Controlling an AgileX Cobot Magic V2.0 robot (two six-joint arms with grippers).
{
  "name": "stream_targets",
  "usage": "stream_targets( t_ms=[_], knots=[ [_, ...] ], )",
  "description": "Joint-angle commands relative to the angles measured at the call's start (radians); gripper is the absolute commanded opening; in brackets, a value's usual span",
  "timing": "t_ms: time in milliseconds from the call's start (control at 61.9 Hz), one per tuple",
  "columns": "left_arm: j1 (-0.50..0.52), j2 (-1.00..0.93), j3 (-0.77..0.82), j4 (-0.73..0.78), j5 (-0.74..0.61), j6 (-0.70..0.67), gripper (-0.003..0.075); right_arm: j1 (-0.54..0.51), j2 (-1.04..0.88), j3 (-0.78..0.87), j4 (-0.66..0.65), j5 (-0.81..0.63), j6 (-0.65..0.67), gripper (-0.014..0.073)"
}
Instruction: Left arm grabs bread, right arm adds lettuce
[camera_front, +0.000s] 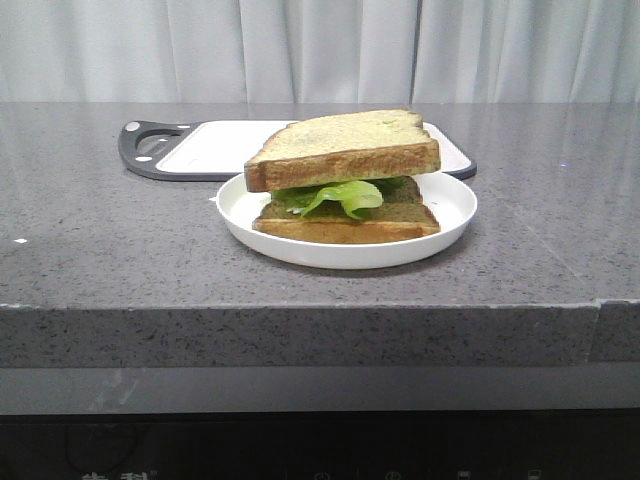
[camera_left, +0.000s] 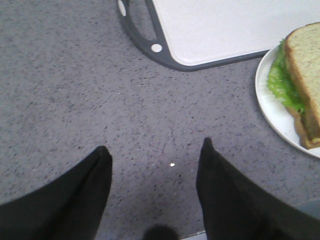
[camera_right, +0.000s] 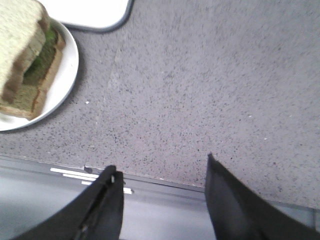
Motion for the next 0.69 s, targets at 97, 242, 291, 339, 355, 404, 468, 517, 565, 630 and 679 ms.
stream_targets(
  t_ms=[97,242,291,339,355,404,468,517,565,630,679],
  knots=[
    [0.003,-0.176,0.110,0.037,-0.062,-0.073,0.0389,-0.007,-0.138,0.041,-0.011,-0.050,0.004,0.0398],
    [0.003,-0.302,0.221,0.037,-0.109,-0.079,0.0388,-0.007,-0.232,0.101,-0.011,-0.067,0.002,0.0398],
    [0.003,-0.341,0.256,0.040,-0.138,-0.079,0.0388,-0.007,-0.260,0.121,-0.011,-0.071,0.002,0.0398],
    [0.003,-0.373,0.281,0.049,-0.162,-0.079,0.0388,-0.007,-0.280,0.134,-0.011,-0.077,0.002,0.0398],
    [0.003,-0.384,0.292,0.054,-0.172,-0.079,0.0387,-0.007,-0.288,0.138,-0.011,-0.079,0.002,0.0398],
    [0.003,-0.401,0.310,0.053,-0.187,-0.079,0.0387,-0.007,-0.304,0.150,-0.011,-0.085,0.002,0.0395],
    [0.003,-0.411,0.320,0.056,-0.199,-0.079,0.0377,-0.007,-0.313,0.159,-0.011,-0.088,0.002,0.0377],
    [0.003,-0.411,0.322,0.057,-0.199,-0.079,0.0342,-0.007,-0.316,0.160,-0.011,-0.086,0.002,0.0334],
    [0.003,-0.411,0.322,0.058,-0.201,-0.079,0.0284,-0.007,-0.316,0.160,-0.010,-0.086,0.002,0.0261],
    [0.003,-0.411,0.322,0.058,-0.206,-0.079,0.0174,-0.007,-0.316,0.160,-0.010,-0.086,0.002,0.0158],
    [0.003,-0.411,0.322,0.058,-0.210,-0.079,0.0105,-0.007,-0.316,0.160,-0.010,-0.086,0.002,0.0090]
  ],
)
